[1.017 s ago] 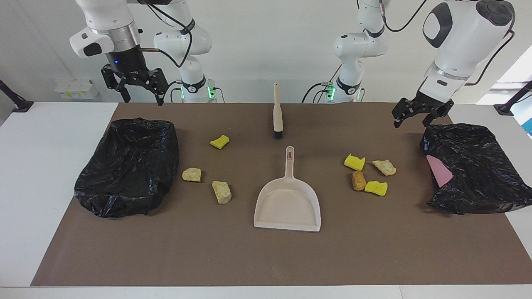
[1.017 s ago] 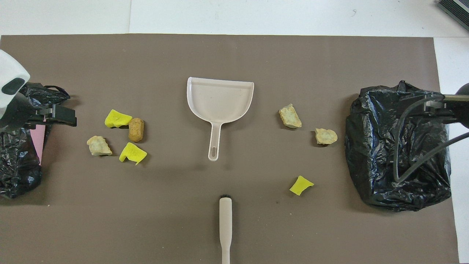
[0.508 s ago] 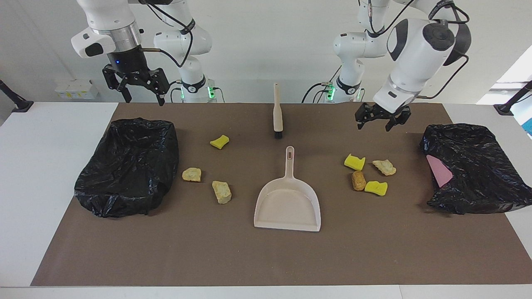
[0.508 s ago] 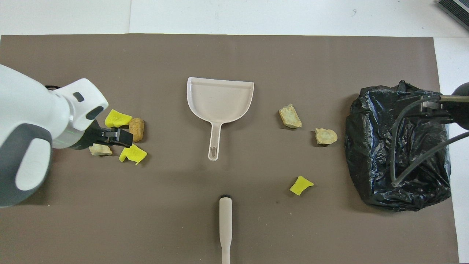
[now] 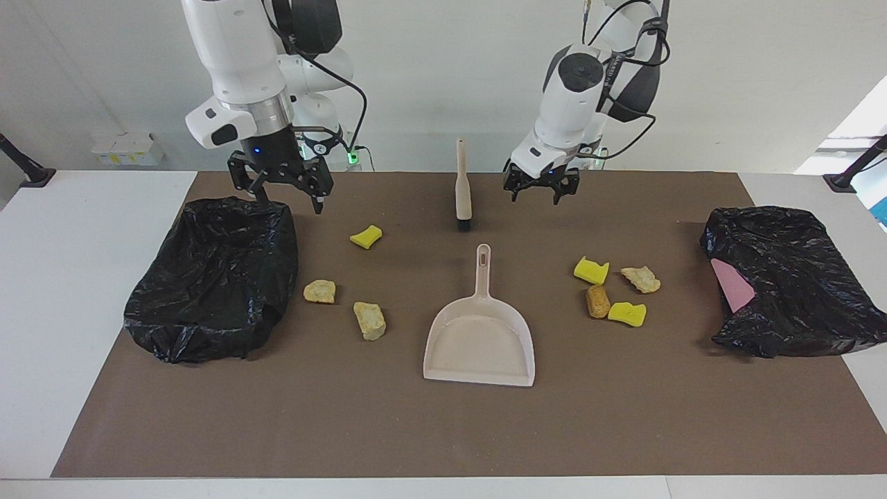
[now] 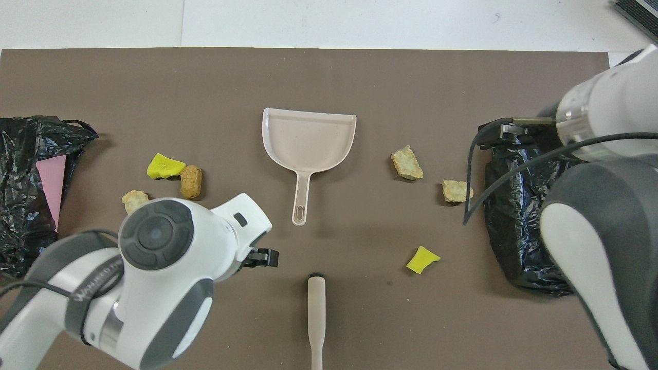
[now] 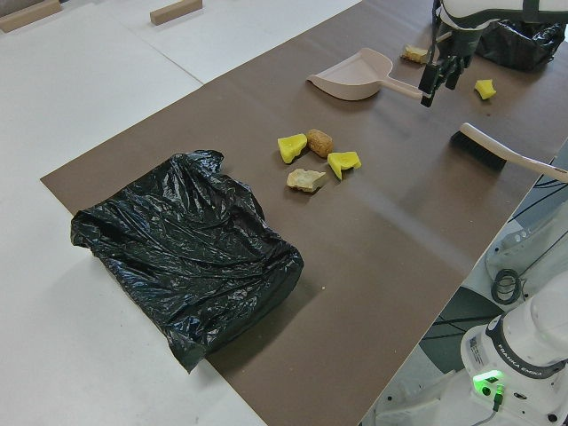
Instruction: Sweep and dump trash in bin
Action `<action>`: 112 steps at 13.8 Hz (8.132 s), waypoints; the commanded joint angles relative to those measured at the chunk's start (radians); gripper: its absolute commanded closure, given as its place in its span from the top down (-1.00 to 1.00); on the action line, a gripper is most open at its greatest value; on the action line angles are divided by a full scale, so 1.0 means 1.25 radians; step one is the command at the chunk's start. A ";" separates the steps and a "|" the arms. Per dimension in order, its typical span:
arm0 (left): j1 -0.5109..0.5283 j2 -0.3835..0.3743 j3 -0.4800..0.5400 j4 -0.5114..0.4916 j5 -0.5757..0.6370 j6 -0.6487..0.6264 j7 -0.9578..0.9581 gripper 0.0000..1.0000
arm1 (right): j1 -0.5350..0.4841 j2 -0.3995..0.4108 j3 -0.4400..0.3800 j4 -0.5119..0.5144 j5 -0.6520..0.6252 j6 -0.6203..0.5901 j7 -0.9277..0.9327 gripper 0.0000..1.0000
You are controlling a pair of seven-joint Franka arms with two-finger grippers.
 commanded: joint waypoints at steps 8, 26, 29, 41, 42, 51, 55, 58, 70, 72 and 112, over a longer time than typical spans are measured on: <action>-0.412 -0.069 0.017 -0.328 -0.055 0.372 -0.305 1.00 | 0.221 0.272 0.000 0.081 -0.014 0.189 0.253 1.00; -0.370 -0.125 0.024 -0.344 -0.055 0.223 -0.375 -1.00 | 0.360 0.427 0.002 0.131 0.018 0.226 0.339 0.67; -0.365 -0.131 0.025 -0.345 -0.055 0.191 -0.375 -1.00 | 0.360 0.420 0.001 0.116 0.031 0.227 0.339 0.58; -0.140 -0.212 0.027 -0.342 0.012 0.059 -0.359 -1.00 | 0.341 0.363 0.001 0.098 0.023 0.183 0.257 -1.00; -0.118 -0.217 0.027 -0.340 0.014 0.048 -0.347 -1.00 | 0.341 0.354 0.000 0.098 0.014 0.172 0.212 -1.00; 0.198 -0.182 0.024 -0.230 0.061 0.018 -0.202 -1.00 | 0.235 0.296 -0.006 0.094 -0.047 0.092 -0.550 -1.00; 0.358 -0.147 0.025 -0.211 0.062 0.035 0.026 -1.00 | 0.196 0.304 -0.006 0.089 -0.049 0.108 -0.809 -1.00; 0.477 -0.113 0.025 -0.220 0.063 0.058 0.190 -1.00 | 0.188 0.315 -0.006 0.091 -0.047 0.117 -0.902 -1.00; 0.382 0.081 0.019 -0.155 -0.012 0.234 0.193 -1.00 | 0.206 0.330 -0.006 0.032 -0.069 0.214 -1.162 -1.00; 0.347 0.124 0.019 -0.113 -0.046 0.246 0.194 -1.00 | 0.206 0.330 -0.006 0.026 -0.084 0.217 -1.162 -1.00; -0.056 0.164 0.027 -0.052 -0.248 0.350 -0.131 -1.00 | 0.225 0.315 -0.006 -0.023 -0.116 0.236 -1.157 -1.00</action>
